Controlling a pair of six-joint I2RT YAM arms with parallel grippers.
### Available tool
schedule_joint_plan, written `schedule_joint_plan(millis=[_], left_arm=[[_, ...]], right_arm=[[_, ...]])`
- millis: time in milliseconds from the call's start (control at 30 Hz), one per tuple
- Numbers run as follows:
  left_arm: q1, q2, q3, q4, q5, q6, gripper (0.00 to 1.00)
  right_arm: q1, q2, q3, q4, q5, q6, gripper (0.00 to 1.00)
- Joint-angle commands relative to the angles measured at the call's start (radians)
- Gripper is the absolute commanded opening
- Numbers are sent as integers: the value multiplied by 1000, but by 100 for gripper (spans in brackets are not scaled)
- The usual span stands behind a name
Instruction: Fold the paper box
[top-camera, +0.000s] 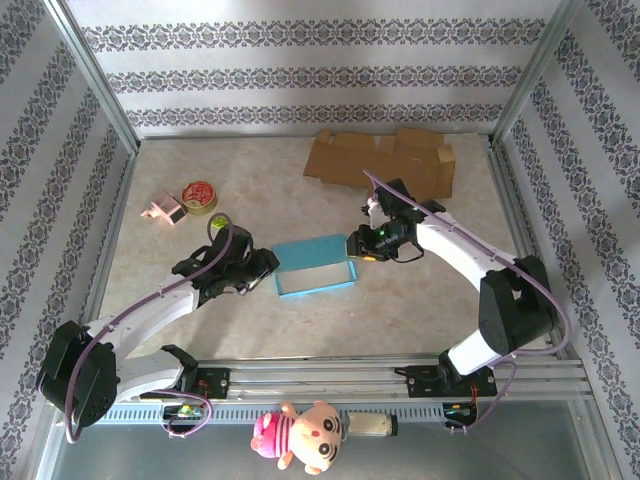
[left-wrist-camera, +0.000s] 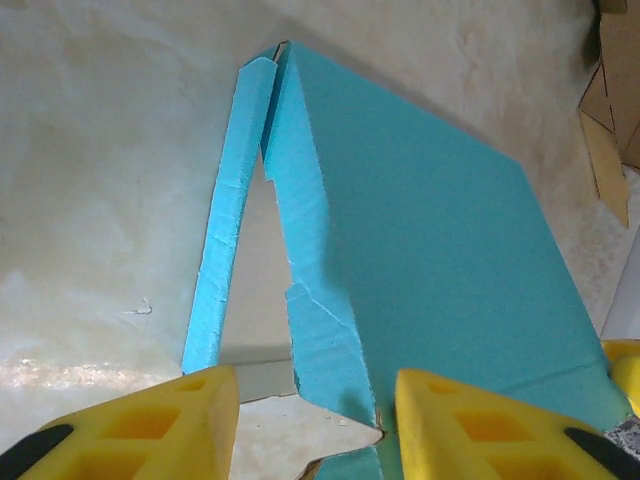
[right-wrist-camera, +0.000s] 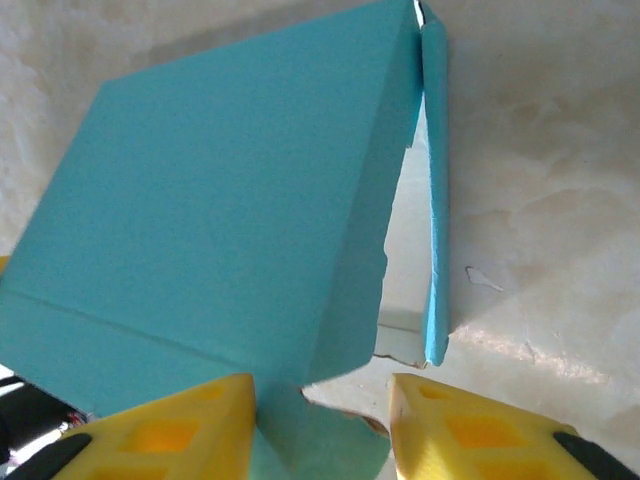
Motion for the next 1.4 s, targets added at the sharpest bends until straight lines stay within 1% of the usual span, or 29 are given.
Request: schedule_joint_plan(millis=[0,67,200,267,400,500,567,633,667,733,833,900,967,1000,1067,1167,1233,1300,1367], left_arm=[[9,3,-24,95,15,-30,37],[9,6,-36,110,6,-30,32],[9,29,-52,129,-2,-24,18],[8,46,-71,154,1,-28,15],[9,72,-129,203,-9,-35,10],[9,92,-166,238,-26,-42,9],[9,92,-182,259,-28,-43,9],[9,68,-176,233,-41,-32,10],[9,44,-160,196,-60,-17,13],[8,-14,-126,124,-109,16,15],[9,-76,-100,98,-140,39,22],[9,-56,-80,115,-119,49,34],[8,3,-51,113,-100,69,45],[9,40,-41,120,-89,72,50],[9,114,-40,171,-54,75,54],[9,200,-57,274,-15,72,58],[9,263,-60,354,34,73,58],[6,329,-60,428,96,69,50],[5,373,-72,495,122,54,37]], right_arm=[[12,19,-25,57,-2,15,37],[18,28,-32,69,11,14,32],[28,53,-58,101,40,14,28],[40,64,-85,126,78,19,24],[80,88,-143,195,160,16,23],[97,107,-176,236,186,15,24],[97,105,-176,234,164,20,25],[97,76,-167,215,153,20,29],[97,53,-157,194,156,20,32],[97,2,-135,166,167,17,37],[97,-54,-107,143,220,12,50],[95,-51,-94,148,278,8,60],[96,-16,-76,144,309,-6,65],[96,5,-69,150,301,-11,66],[96,41,-76,183,269,-6,65],[98,97,-99,239,243,-12,65],[98,130,-114,274,202,-20,59],[97,157,-137,321,139,-19,49],[97,176,-156,347,114,-12,39]])
